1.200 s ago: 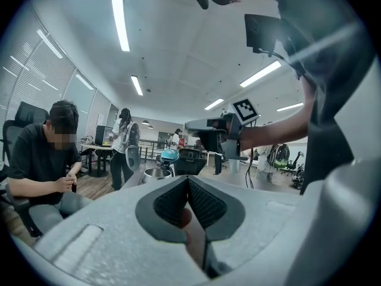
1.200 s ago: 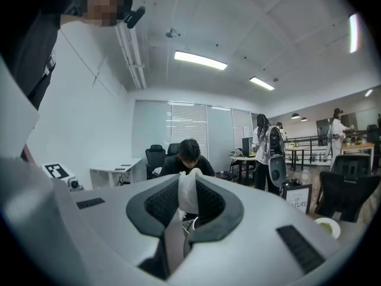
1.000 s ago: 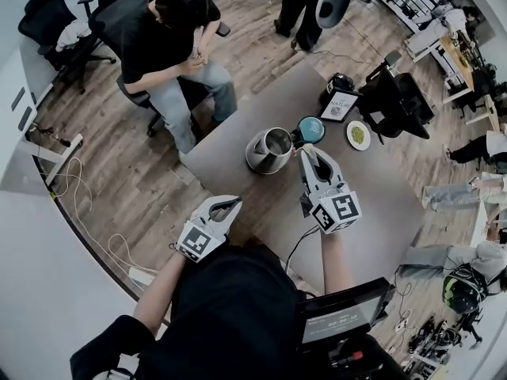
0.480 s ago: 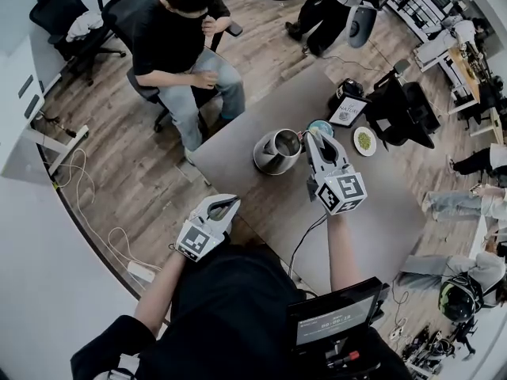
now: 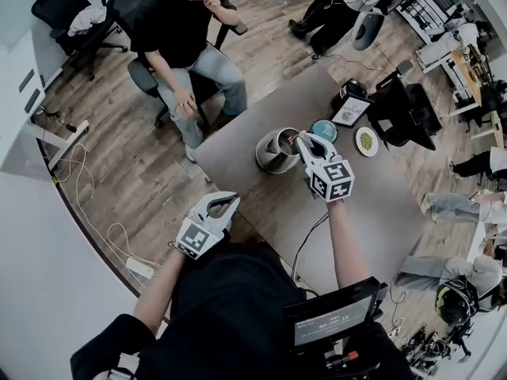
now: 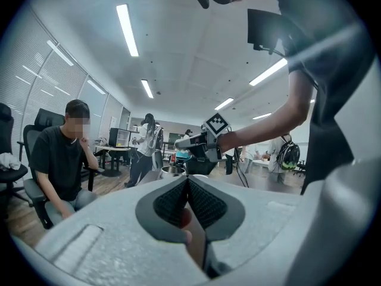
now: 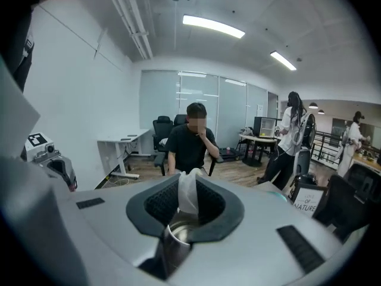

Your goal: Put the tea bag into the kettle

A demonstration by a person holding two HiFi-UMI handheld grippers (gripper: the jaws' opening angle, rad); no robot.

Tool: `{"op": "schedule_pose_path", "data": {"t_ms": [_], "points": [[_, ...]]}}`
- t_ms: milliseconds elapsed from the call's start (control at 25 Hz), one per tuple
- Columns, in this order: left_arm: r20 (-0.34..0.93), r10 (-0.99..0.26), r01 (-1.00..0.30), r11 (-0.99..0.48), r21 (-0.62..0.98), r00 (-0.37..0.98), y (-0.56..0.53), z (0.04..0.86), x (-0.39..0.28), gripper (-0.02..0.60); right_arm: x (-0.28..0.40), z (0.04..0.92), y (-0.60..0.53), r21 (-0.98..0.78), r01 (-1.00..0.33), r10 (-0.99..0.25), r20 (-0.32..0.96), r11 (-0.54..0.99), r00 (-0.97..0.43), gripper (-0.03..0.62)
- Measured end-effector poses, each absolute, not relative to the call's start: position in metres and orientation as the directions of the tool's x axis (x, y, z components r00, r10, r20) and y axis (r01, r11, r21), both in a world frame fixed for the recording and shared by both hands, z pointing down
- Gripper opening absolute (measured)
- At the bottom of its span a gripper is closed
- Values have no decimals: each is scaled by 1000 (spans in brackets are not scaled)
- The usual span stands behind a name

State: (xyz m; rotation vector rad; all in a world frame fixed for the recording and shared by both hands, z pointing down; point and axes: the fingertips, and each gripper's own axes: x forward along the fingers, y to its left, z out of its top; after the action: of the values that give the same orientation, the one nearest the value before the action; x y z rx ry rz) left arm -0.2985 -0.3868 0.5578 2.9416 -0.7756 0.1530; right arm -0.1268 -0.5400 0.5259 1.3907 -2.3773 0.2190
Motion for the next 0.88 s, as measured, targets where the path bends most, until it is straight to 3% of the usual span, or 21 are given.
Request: {"op": "schedule_pose_path", "data": {"t_ms": [560,880], "points": [[117,-489,-499,-863,82,865,-392,559,-300,3,-130,608,-552,187,-701,-551,764,688,-337,52],[115,-488,-499,-860,103,865,-393,561,-300,3,-140,631,-560,190,-597,-425,861,779,-280,52]]}}
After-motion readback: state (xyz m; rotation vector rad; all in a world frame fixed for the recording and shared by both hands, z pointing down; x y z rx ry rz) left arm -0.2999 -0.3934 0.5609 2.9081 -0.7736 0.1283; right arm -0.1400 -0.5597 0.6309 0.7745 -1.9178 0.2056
